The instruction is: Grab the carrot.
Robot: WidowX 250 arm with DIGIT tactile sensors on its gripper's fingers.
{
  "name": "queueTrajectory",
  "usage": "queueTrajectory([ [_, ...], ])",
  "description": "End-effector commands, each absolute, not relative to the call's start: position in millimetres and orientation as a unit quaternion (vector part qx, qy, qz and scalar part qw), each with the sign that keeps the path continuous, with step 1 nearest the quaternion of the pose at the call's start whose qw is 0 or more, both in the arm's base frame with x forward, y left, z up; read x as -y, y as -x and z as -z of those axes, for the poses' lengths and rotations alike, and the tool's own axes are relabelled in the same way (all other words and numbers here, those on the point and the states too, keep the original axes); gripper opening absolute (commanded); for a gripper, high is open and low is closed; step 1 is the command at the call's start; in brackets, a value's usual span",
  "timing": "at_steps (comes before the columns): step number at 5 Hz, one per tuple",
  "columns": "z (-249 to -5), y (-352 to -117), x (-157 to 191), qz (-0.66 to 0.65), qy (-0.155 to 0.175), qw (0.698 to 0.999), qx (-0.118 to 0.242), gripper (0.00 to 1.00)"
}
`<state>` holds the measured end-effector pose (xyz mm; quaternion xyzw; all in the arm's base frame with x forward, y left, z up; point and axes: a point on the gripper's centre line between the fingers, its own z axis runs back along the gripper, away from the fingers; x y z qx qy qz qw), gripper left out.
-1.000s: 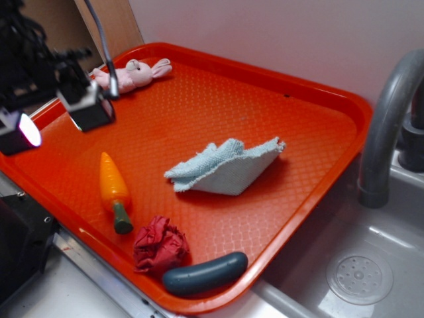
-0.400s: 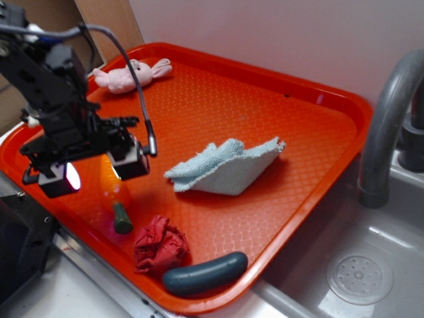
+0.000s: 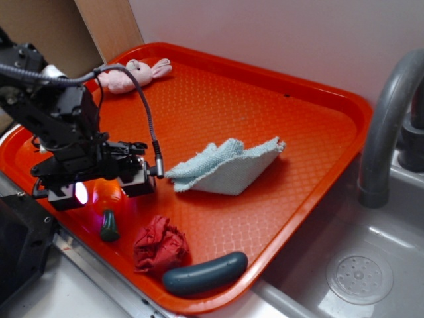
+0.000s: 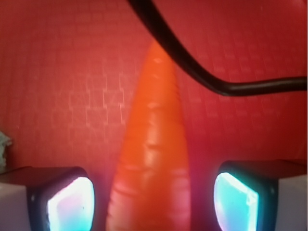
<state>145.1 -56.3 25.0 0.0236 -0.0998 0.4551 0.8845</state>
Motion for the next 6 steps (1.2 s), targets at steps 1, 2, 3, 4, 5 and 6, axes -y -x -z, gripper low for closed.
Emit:
queueTrajectory([
  [1,-20,-136,56,-0.448,-0.029,0.887,0.109,0.0],
  [2,-17,-132,56,-0.441,-0.023,0.89,0.11,0.0],
  [3,-18,-134,51,-0.433,-0.033,0.894,0.11,0.0],
  [4,-68,-169,41,-0.319,-0.014,0.944,0.077,0.0],
  [5,-113,-208,27,-0.201,0.023,0.977,0.072,0.0],
  [6,-136,-232,29,-0.09,0.024,0.992,0.084,0.0],
])
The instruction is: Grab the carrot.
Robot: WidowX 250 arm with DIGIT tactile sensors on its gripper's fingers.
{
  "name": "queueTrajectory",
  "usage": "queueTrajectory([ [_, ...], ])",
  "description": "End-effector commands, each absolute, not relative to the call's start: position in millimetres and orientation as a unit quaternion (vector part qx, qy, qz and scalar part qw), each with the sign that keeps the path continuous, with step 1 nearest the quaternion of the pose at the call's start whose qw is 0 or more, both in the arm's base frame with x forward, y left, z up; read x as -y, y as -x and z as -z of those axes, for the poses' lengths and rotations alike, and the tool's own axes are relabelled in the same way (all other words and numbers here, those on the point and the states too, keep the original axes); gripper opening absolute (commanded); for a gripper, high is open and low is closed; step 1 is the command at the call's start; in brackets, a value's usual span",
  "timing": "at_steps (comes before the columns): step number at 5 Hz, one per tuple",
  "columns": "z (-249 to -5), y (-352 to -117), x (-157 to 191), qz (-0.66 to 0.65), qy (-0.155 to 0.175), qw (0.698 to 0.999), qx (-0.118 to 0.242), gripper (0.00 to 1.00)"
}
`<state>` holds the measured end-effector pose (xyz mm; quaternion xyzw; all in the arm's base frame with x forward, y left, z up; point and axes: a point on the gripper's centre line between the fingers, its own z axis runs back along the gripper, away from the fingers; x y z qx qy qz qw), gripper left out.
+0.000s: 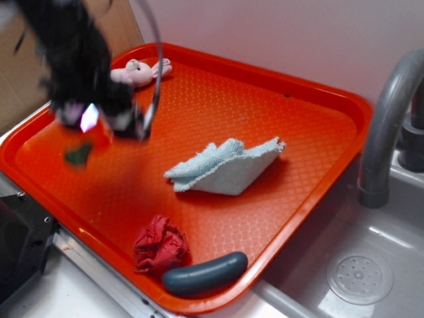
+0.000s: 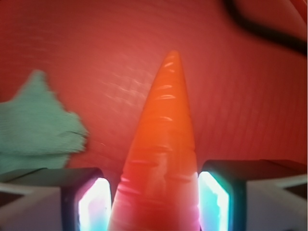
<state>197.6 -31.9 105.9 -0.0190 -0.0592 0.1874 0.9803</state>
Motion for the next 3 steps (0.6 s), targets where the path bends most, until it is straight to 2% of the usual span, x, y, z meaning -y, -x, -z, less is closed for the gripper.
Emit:
queueTrajectory([
  [1,-159.0,-235.4,34.5,-0.069,0.006,0.99,0.125,0.0],
  [2,-168.4,-235.2,32.5,-0.082,0.02,0.985,0.149,0.0],
  [3,-158.5,-239.0,32.2,-0.086,0.014,0.989,0.123,0.0],
])
